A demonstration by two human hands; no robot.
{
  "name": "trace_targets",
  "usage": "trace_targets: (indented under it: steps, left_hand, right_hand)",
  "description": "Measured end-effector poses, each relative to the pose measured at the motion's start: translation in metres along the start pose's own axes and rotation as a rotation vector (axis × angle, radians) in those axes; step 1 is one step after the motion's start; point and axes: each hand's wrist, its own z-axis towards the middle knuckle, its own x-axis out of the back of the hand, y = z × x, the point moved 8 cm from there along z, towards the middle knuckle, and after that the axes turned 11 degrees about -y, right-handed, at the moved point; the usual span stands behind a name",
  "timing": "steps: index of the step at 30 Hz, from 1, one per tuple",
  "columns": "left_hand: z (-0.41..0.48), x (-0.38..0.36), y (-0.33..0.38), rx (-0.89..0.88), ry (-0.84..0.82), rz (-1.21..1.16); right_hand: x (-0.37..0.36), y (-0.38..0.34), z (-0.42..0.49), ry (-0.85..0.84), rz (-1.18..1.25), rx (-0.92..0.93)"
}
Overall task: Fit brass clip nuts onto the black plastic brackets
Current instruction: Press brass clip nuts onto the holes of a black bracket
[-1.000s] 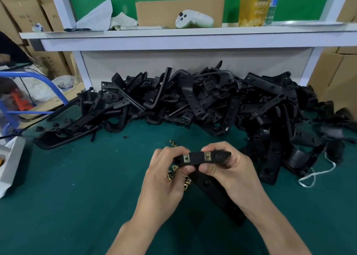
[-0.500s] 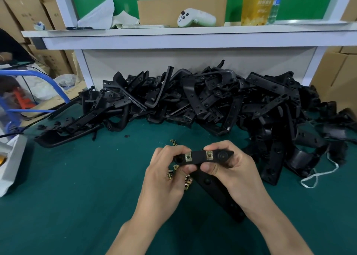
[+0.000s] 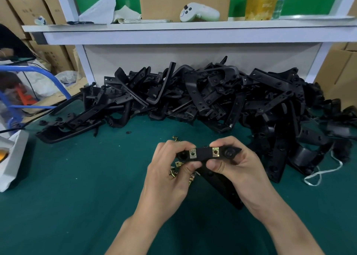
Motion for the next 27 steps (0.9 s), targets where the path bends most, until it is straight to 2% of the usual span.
trace_targets:
  steps: [8, 18, 27]
  left_hand:
    - [0.000, 0.000, -0.001, -0.010, -0.006, -0.008]
    - [-0.004, -0.012, -0.019, 0.123, -0.075, 0.025]
    - [-0.007, -0.018, -0.028, 0.189, -0.135, 0.046]
  right_hand:
    - [0.002, 0.000, -0.001, 0.022, -0.012, -0.002]
    - [0.006, 0.011, 0.000, 0.101, -0.038, -0.088]
    - [0.009, 0.020, 0.001, 0.100, -0.042, -0.128]
